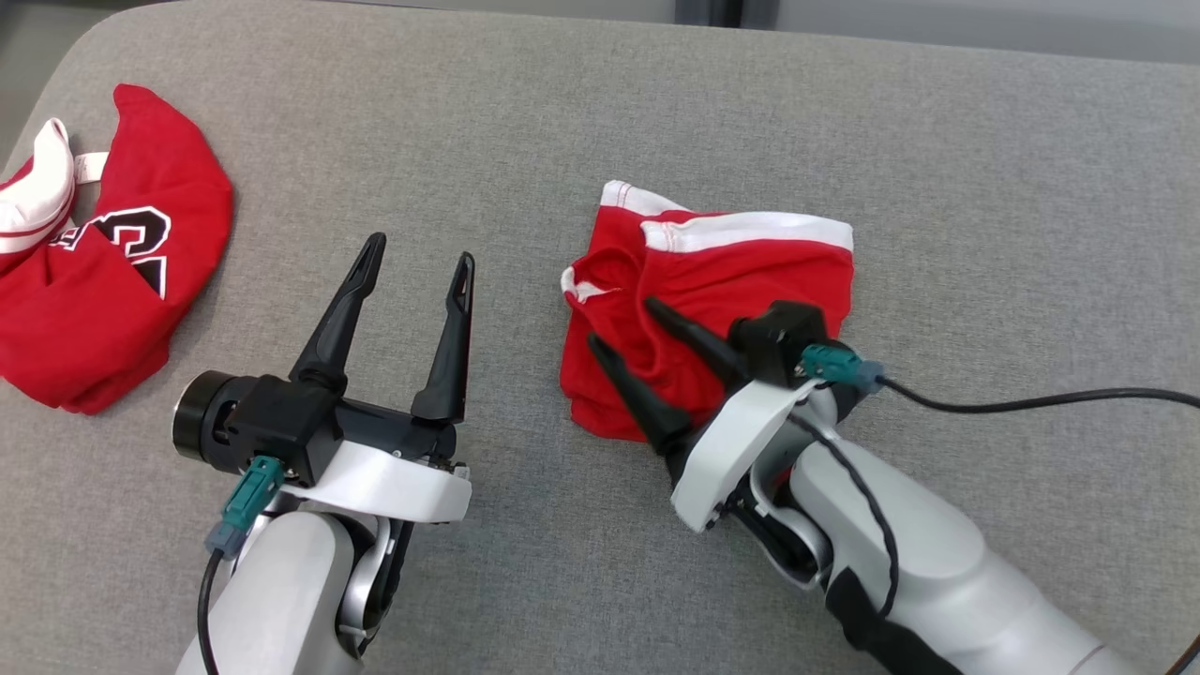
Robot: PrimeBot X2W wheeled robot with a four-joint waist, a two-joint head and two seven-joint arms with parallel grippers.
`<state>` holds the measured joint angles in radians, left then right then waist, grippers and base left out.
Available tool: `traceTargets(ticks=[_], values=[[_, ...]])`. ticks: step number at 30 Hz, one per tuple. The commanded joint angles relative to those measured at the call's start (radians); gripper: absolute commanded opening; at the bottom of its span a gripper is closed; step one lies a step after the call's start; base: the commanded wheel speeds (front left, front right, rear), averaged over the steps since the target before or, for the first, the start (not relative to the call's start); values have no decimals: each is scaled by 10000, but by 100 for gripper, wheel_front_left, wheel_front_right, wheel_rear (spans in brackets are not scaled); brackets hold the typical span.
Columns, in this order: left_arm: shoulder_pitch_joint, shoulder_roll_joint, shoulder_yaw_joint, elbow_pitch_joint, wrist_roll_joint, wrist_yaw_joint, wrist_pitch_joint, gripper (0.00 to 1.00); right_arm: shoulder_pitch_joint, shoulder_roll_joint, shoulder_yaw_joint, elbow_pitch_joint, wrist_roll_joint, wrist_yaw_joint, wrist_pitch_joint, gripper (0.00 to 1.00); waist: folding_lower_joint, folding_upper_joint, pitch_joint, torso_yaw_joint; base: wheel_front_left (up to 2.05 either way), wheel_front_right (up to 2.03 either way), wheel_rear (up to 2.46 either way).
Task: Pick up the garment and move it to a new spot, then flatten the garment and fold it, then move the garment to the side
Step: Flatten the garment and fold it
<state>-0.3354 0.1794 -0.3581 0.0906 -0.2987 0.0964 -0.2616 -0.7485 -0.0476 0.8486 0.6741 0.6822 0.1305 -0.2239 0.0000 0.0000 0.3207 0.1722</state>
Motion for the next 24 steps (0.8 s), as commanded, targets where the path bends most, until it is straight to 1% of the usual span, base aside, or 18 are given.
traceTargets(ticks=[1,4,7,11,13,16,17,24], values=[[26,7,61,6,58,-56,-41,100,184,-62,302,-89,142,6,-81,100,0,0,-49,-68,0,0,0],[114,-14,111,13,94,-91,-41,100,366,-62,869,-370,459,6,-20,100,0,0,-104,-185,0,0,0],[176,-29,161,23,109,-130,-41,100,315,-73,1207,-371,352,6,-64,100,0,0,-147,-312,0,0,0],[183,-36,230,49,155,-113,-41,100,179,-70,1009,-669,181,5,-284,100,0,0,-220,-485,0,0,0],[209,2,303,63,153,-90,-41,100,215,-73,640,-896,26,6,-368,100,0,0,-298,-609,0,0,0],[299,69,394,91,117,-39,-41,100,400,-77,-216,-1234,-458,6,-429,100,0,0,-399,-818,0,0,0],[299,69,394,91,117,-39,-41,100,400,-77,-216,-1234,-458,6,-429,100,0,0,-399,-818,0,0,0],[391,185,628,62,2,165,-27,100,1366,-70,-3057,-2463,-2346,6,-422,100,0,0,-595,-1231,0,0,0]])
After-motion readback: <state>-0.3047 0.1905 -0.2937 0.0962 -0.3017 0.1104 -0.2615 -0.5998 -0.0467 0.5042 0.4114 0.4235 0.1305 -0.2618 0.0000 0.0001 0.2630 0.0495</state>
